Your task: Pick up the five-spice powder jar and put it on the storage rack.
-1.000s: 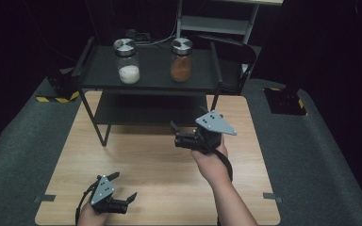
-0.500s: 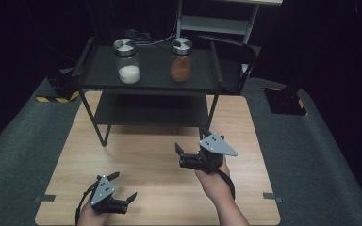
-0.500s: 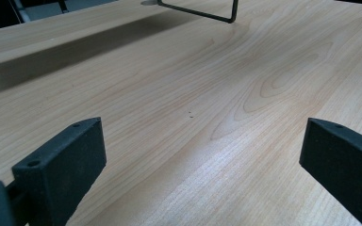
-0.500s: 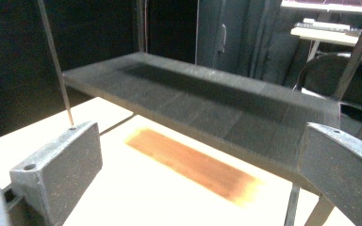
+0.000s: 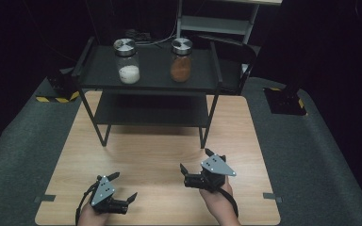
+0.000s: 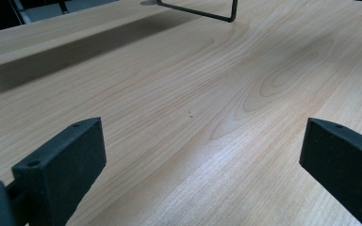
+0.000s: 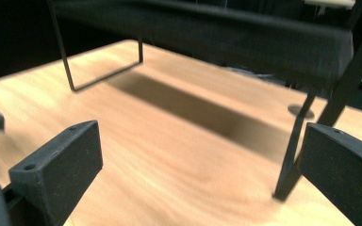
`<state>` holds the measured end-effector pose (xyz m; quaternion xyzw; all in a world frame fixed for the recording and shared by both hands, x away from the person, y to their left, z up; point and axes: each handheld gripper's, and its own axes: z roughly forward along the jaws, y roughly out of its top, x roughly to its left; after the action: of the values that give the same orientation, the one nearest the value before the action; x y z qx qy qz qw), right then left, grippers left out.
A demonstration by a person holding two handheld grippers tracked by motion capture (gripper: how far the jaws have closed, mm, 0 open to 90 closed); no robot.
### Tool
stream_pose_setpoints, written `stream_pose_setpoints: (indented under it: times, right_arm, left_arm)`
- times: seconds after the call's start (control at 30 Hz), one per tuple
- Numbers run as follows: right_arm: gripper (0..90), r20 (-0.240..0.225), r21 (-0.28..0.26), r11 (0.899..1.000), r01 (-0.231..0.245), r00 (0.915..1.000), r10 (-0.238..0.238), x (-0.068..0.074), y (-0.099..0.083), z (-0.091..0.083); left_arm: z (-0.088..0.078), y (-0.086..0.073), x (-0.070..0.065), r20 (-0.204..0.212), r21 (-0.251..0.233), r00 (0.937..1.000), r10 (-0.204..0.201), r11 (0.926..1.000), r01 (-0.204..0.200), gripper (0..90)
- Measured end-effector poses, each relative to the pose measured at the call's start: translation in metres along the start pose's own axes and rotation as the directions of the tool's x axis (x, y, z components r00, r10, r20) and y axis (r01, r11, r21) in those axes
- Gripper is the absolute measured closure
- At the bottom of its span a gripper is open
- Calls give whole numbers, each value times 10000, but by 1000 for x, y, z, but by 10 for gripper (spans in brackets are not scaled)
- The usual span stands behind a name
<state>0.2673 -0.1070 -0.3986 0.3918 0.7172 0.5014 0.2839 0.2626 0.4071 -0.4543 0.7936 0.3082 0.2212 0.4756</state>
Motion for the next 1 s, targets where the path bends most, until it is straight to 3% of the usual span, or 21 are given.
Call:
stream_pose_setpoints:
  times: [0.27, 0.53, 0.83, 1.0]
  right_arm:
    - [0, 101, 635, 9980, 34, 9999, -41, 0, -26, -2]
    - [2, 151, 1091, 9938, -217, 9997, 202, -3, -48, -4]
    - [5, 283, 1571, 9871, -316, 9992, 275, -2, -67, -6]
    - [5, 425, 1585, 9864, -444, 9984, 381, -5, -72, -10]
  left_arm:
    - [0, 0, -1, -26, -1, 10000, 30, 10000, -30, 12]
    - [0, 0, -1, -46, -22, 10000, 39, 10000, -40, 12]
    - [-1, -1, -2, -97, -53, 9999, 42, 10000, -42, 12]
    - [0, 0, -2, -121, -23, 9999, 25, 10000, -25, 12]
